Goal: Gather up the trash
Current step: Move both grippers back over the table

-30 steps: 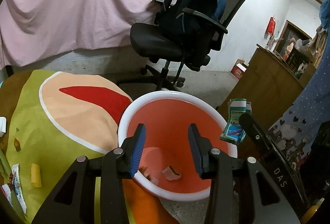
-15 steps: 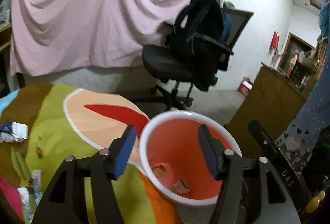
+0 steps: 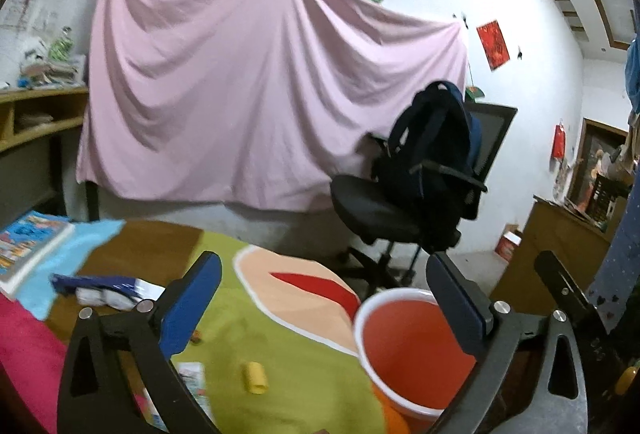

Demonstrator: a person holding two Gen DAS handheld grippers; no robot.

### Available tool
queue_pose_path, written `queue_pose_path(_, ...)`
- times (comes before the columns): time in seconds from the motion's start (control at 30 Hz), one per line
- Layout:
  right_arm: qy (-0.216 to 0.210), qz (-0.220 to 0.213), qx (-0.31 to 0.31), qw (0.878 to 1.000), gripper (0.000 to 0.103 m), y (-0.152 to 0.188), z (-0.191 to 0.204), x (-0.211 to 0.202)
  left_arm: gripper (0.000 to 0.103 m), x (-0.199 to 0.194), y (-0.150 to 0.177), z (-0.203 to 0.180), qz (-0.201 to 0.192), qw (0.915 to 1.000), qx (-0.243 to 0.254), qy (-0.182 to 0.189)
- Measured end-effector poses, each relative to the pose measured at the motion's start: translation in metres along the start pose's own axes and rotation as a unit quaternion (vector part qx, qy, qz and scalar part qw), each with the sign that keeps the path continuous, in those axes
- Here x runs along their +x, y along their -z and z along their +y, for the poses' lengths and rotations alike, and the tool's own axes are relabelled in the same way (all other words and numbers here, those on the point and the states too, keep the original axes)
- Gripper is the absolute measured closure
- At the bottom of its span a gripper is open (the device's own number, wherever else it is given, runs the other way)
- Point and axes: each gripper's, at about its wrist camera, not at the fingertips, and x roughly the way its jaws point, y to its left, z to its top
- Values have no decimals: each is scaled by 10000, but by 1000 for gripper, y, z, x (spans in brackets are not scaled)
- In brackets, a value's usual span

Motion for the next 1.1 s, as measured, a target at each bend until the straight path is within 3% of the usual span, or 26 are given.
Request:
queue_pose_path(0.33, -579, -442, -400, 9965, 0, 3, 51, -9, 2, -54, 4, 45, -535, 9968, 157, -577)
queue_pose_path(0.57, -988, -455, -675, 9918, 0, 14, 89, -5, 2, -85, 8, 82, -766, 9924, 100, -955)
queue_pose_path(0.83, -1356, -118, -1047, 9851, 0, 32, 127, 4, 2, -110, 22, 111, -771, 9890, 48, -1261)
queue_pose_path(1.1, -1573, 719, -1347, 9757, 0, 51, 145, 23, 2, -110, 43, 123, -316, 9899, 39, -1379)
